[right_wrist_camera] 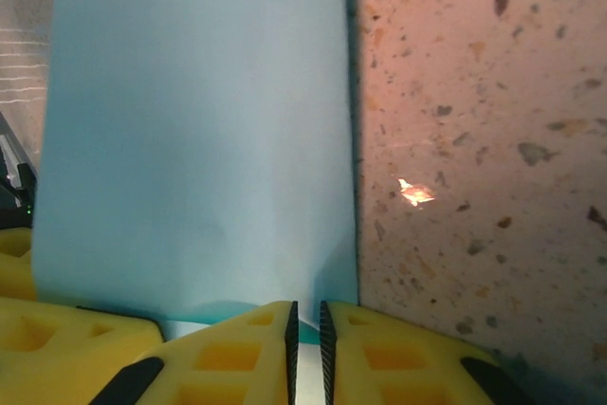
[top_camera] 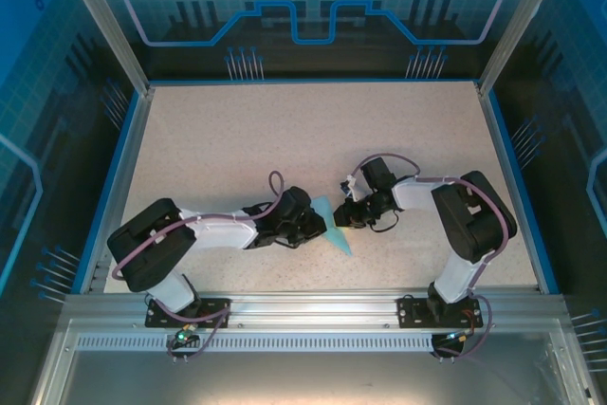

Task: Fold a paper plane with a square sheet of paper (pick it up from the middle)
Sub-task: Fold the wing for the fifth time at the center of the table.

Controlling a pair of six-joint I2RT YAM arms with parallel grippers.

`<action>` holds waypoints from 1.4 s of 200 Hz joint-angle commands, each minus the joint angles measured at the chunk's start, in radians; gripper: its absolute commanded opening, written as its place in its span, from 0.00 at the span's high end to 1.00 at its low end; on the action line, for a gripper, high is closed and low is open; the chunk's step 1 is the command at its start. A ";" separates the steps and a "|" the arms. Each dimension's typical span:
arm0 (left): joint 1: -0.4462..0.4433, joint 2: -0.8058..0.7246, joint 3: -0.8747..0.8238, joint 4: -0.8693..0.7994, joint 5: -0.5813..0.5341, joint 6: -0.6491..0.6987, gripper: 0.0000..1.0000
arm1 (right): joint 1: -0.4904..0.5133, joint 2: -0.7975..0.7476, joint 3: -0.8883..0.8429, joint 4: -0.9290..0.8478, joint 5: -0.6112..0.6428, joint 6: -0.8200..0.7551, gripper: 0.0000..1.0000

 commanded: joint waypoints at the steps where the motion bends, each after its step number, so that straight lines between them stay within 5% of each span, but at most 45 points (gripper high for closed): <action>1: 0.018 0.026 0.043 -0.042 -0.008 0.044 0.88 | -0.015 -0.047 -0.031 -0.038 0.085 -0.018 0.80; 62: 0.042 0.068 0.147 -0.184 0.030 0.139 0.94 | 0.013 -0.393 -0.135 -0.136 0.336 0.008 0.69; 101: 0.054 0.102 0.186 -0.205 0.073 0.155 0.95 | 0.158 -0.518 -0.225 -0.060 0.428 0.025 0.65; 169: 0.063 0.119 0.217 -0.233 0.098 0.168 0.94 | 0.417 -0.509 -0.317 0.170 0.684 -0.090 0.55; 227: 0.064 0.124 0.238 -0.246 0.106 0.177 0.93 | 0.446 -0.487 -0.285 0.172 0.681 -0.166 0.55; 280: 0.064 0.127 0.242 -0.253 0.113 0.176 0.93 | 0.503 -0.435 -0.254 0.164 0.852 -0.186 0.57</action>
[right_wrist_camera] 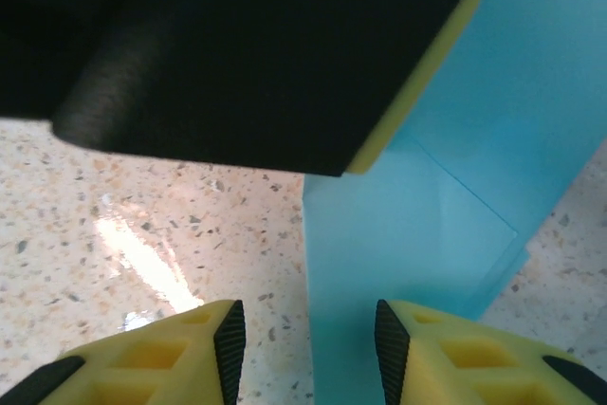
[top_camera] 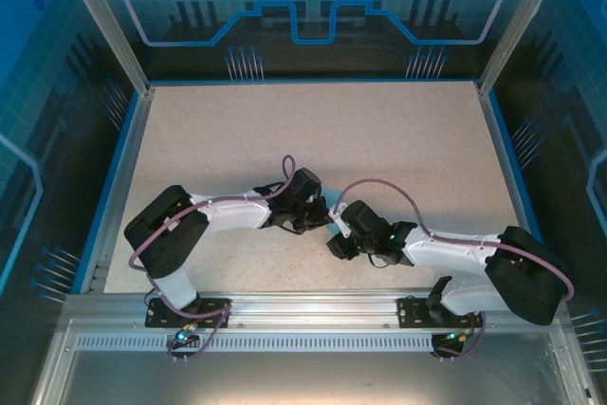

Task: Fold a paper plane with a square sheet of paper (pick it up from the middle)
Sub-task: Fold the wing for the fifth time at the center of the table.

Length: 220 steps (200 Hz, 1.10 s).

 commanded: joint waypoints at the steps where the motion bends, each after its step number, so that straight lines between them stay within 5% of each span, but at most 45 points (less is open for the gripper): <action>1: 0.007 0.014 0.026 -0.026 0.030 0.015 0.93 | 0.031 0.009 0.025 0.019 0.105 -0.030 0.58; 125: 0.007 0.011 0.021 -0.012 0.047 0.010 0.92 | 0.061 0.075 0.051 0.044 0.183 -0.086 0.61; 220: 0.007 -0.001 0.032 -0.018 0.043 0.007 0.87 | 0.065 0.043 0.027 0.039 0.200 -0.079 0.77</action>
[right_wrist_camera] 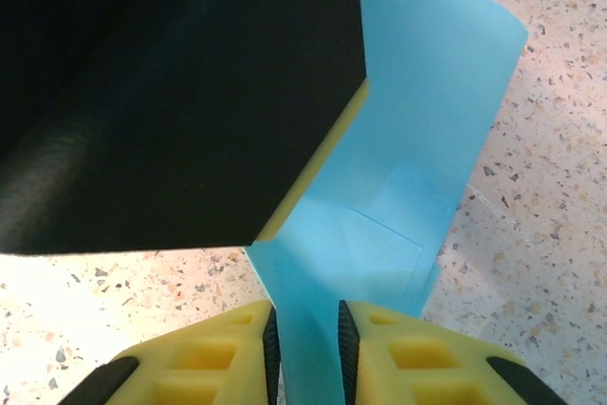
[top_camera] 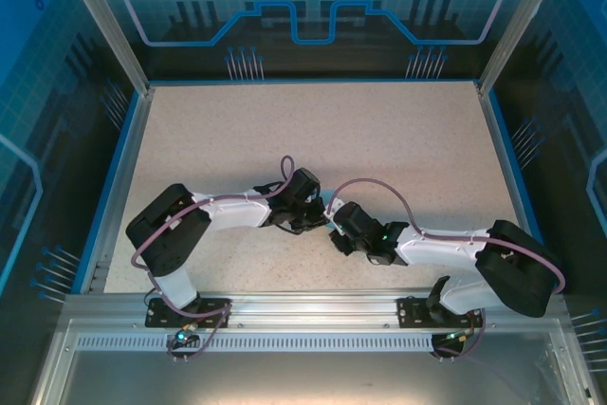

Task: Fold a paper plane with a square sheet of paper (pick it up from the middle)
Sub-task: Fold the wing for the fifth time at the center of the table.

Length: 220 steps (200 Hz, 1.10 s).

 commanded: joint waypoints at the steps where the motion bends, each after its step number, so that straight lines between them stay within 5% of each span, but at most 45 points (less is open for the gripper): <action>1: -0.004 -0.014 0.032 -0.002 0.037 0.008 0.87 | 0.025 -0.015 -0.003 0.004 0.010 -0.013 0.77; 88: -0.004 -0.021 0.054 -0.022 0.043 0.002 0.88 | 0.044 -0.066 -0.056 0.107 0.014 -0.134 0.59; 153: -0.004 -0.016 0.069 -0.038 0.041 0.004 0.88 | 0.107 0.059 -0.040 0.205 0.108 -0.286 0.59; 220: -0.003 -0.034 0.064 -0.036 0.043 0.013 0.89 | 0.151 -0.070 -0.121 0.190 0.232 -0.140 0.58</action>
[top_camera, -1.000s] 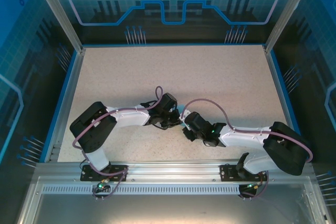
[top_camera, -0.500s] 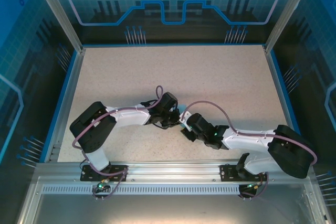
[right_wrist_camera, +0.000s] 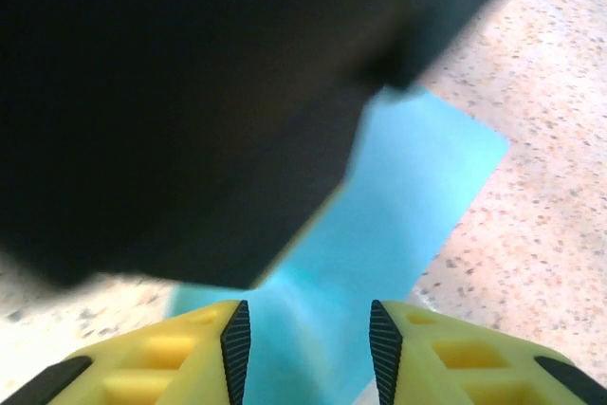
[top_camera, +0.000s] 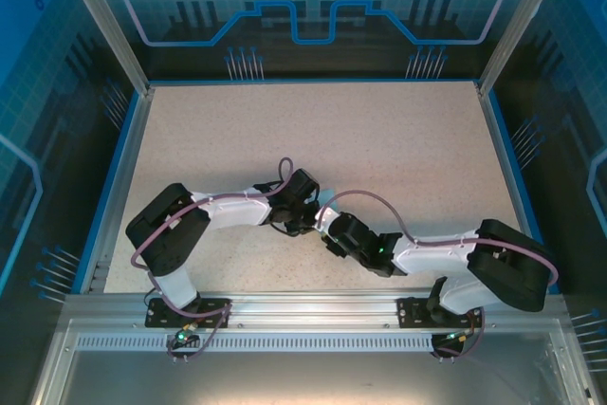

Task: Fold a paper plane with a square sheet of paper (pick it up from the middle)
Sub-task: Fold the wing for the fifth time at the center of the table.

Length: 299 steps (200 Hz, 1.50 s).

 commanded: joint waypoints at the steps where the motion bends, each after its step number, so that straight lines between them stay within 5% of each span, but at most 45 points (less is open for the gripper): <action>1: -0.010 -0.034 0.042 0.070 0.040 0.006 0.89 | 0.030 -0.096 -0.049 -0.039 0.041 0.070 0.58; 61: -0.008 -0.038 0.044 0.074 0.041 0.016 0.88 | -0.019 -0.341 -0.129 -0.104 -0.073 0.162 0.55; 141: -0.008 -0.016 0.063 0.067 0.051 0.017 0.88 | -0.001 -0.052 -0.052 0.044 -0.025 -0.023 0.53; 227: -0.008 -0.005 0.062 0.065 0.054 0.016 0.88 | -0.004 -0.037 -0.066 0.145 0.005 -0.055 0.55; 299: -0.007 -0.010 0.056 0.061 0.042 0.010 0.88 | -0.040 -0.077 -0.098 0.168 -0.034 -0.025 0.66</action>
